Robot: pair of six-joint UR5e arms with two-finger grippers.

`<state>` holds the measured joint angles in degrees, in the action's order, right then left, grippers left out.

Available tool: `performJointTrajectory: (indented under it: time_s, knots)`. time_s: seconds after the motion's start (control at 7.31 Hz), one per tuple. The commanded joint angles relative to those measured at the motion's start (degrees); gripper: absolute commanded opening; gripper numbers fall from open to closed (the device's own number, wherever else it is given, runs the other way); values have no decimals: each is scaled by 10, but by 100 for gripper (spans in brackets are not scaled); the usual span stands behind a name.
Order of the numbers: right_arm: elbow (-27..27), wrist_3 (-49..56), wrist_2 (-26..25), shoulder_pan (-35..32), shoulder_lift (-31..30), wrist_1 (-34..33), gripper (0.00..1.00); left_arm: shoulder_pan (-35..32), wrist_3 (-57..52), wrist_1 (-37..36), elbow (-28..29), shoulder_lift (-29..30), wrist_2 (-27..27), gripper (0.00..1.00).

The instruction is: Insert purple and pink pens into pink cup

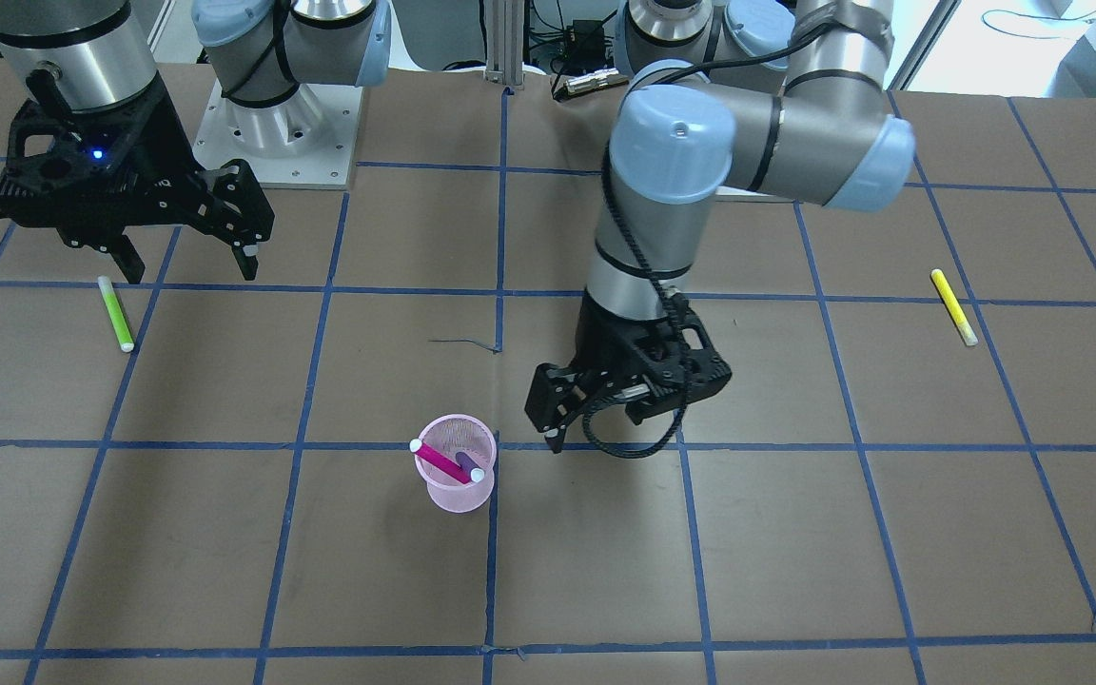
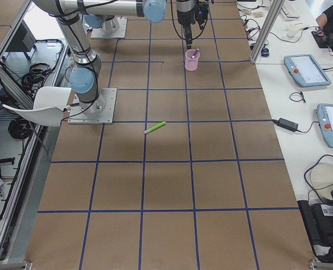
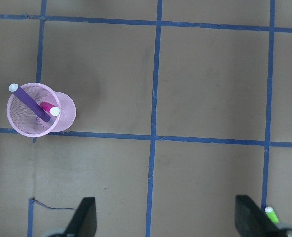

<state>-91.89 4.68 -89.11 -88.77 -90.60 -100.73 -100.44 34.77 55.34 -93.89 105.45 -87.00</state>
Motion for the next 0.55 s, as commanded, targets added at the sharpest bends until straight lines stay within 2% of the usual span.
performJointTrajectory:
  time_s: [0.0,0.27,0.41]
  knots:
    - [0,0,0,0,0,0,100,79,-190,207,26,-79,25,100]
    - [2,1,3,0,1,-2,100,116,-306,377,93,-129,-16,100]
    - [2,0,2,0,1,-2,100,111,-345,419,94,-156,-30,100]
